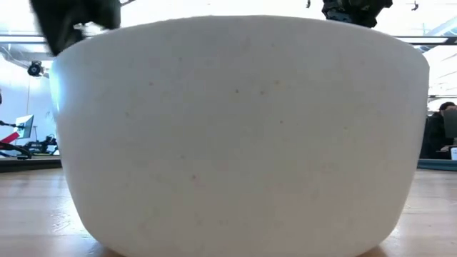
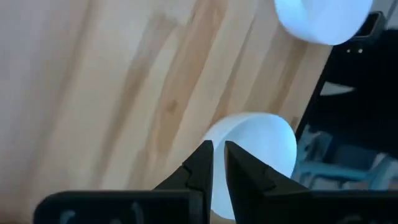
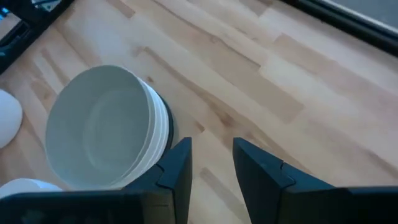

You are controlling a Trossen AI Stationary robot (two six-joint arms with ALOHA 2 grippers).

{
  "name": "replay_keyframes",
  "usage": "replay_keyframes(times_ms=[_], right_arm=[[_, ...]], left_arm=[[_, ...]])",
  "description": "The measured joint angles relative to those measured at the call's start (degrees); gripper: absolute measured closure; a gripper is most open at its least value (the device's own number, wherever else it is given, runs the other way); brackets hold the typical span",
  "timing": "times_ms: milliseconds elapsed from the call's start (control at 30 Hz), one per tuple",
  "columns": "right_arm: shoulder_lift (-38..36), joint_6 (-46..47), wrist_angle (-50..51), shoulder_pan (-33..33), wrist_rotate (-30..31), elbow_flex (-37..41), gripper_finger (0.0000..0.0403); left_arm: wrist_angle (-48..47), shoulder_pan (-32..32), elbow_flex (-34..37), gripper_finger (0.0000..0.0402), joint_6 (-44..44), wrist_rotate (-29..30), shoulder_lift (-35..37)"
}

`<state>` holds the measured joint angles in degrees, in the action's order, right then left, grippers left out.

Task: Nest bowls inside each other
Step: Stack the white bowl on the gray bowl

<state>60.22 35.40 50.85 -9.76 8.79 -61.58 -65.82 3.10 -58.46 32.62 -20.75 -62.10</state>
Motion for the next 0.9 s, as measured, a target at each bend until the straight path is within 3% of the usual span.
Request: replay_keyframes(times_ms=[200,367,567,733,900], right_arm=[[0.9,-1.7,-2.2,0.0,0.3,0.0,0.0291],[2.1,-2.2,-2.3,0.0,0.2,0.0,0.0291],[3.4,-2.1,-2.3,0.0,-0.7,0.0,0.0291],[3.7,-2.2,-2.3,0.0,-1.5,0.0,0.0291],[3.7,-2.1,-2.3,0.0,-1.5,0.0,0.0291]], left_arm=[[8.5,6.4,15.0,0.0376,18.1,-3.2,11.6],[17.7,10.8,22.6,0.0348,24.0,-5.6,16.6],[19.1,11.5,26.1,0.0252,23.8,-5.5,16.5],[21.7,11.6,26.5,0.0171,17.7,-5.6,12.9],[28.5,11.6,26.5,0.0136,11.7,-5.6,7.0]])
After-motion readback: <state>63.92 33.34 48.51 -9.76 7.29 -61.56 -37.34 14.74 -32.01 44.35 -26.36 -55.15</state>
